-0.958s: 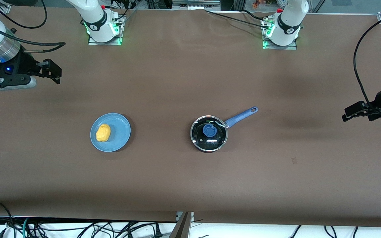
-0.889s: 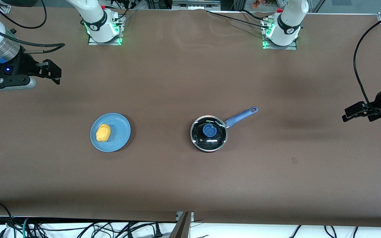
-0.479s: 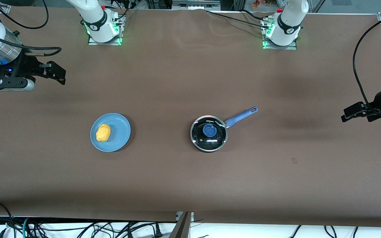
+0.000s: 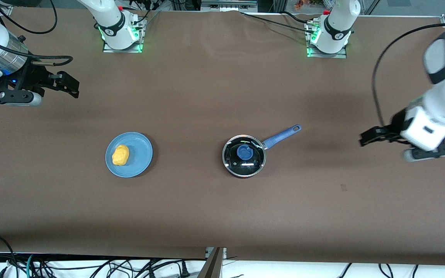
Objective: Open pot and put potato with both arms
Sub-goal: 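Reach the left gripper down to the blue knob of the glass lid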
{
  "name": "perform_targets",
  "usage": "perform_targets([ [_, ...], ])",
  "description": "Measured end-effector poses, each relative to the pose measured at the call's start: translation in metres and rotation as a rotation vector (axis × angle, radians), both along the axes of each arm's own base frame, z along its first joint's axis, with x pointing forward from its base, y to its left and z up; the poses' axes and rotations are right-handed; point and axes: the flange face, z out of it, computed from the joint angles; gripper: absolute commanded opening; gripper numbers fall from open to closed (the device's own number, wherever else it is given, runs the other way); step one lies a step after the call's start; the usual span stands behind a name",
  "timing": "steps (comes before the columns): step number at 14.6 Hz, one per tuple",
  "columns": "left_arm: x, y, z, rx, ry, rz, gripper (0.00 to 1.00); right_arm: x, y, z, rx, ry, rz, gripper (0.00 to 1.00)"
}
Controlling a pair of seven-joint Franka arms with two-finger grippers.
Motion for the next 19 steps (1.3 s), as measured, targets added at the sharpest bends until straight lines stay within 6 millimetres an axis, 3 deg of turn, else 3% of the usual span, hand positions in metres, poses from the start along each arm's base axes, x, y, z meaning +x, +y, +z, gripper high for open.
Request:
perform_targets([
  [3,-0.007,-0.081,-0.022,0.018,0.039,0.074,1.00,0.000,0.000,0.000,0.000,0.000,-0.003,1.00],
  [5,-0.008,-0.124,-0.034,0.027,0.049,0.143,1.00,0.000,0.000,0.000,0.000,-0.001,-0.004,0.99],
  [11,-0.006,-0.226,-0.093,0.094,0.061,0.286,1.00,0.001,0.000,-0.001,0.000,0.001,-0.005,1.00],
  [14,-0.007,-0.267,-0.115,0.071,0.056,0.356,1.00,0.010,0.002,-0.012,0.005,-0.004,-0.004,1.00],
  [19,-0.008,-0.304,-0.159,0.062,0.011,0.439,1.00,0.021,0.004,-0.026,0.049,-0.002,-0.014,1.00],
])
